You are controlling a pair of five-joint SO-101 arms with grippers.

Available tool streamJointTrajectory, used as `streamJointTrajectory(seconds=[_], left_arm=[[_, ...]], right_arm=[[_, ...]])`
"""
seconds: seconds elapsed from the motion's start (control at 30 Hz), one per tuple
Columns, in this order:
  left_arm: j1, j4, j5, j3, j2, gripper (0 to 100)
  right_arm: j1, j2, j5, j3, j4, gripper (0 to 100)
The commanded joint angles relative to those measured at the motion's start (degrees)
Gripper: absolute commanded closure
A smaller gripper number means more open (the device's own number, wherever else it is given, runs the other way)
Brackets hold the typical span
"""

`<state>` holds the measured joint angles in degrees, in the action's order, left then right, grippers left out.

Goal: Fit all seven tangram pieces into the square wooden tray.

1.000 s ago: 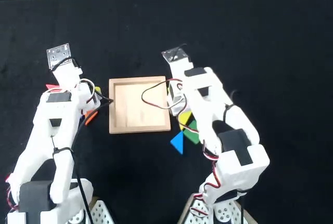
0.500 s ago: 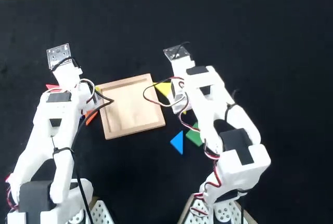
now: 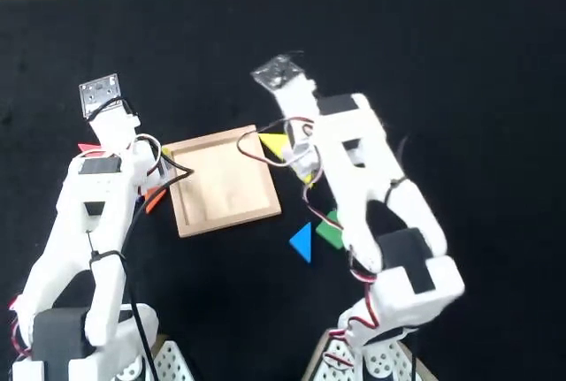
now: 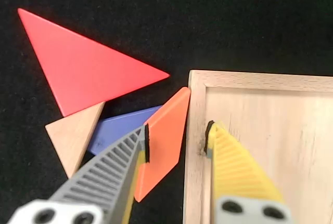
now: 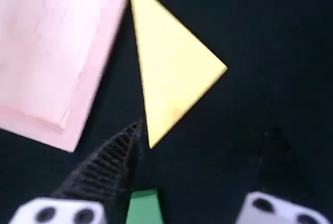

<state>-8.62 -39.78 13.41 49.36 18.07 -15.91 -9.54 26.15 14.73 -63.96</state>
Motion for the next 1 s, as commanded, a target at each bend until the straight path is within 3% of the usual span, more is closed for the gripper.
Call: streamJointTrajectory(seconds=[0.0,0.33,0.53,0.97], left_arm=[[-0.3,0.9,0.4,-0.7,0.3,80],[0.0,0.9,0.4,-0.7,0.3,80],[0.0,0.9,0.4,-0.7,0.3,80],[0.0,0.9,0.4,-0.6,0.3,80]], right_arm=[[-1.4,-5.1,1.1,-8.4,-0.4,64.7],[-2.2,-22.5,0.1,-25.7,-7.8,64.8],[-4.5,-22.5,0.3,-25.9,-8.0,65.1],[-2.3,-22.7,5.1,-25.9,-5.5,65.1]])
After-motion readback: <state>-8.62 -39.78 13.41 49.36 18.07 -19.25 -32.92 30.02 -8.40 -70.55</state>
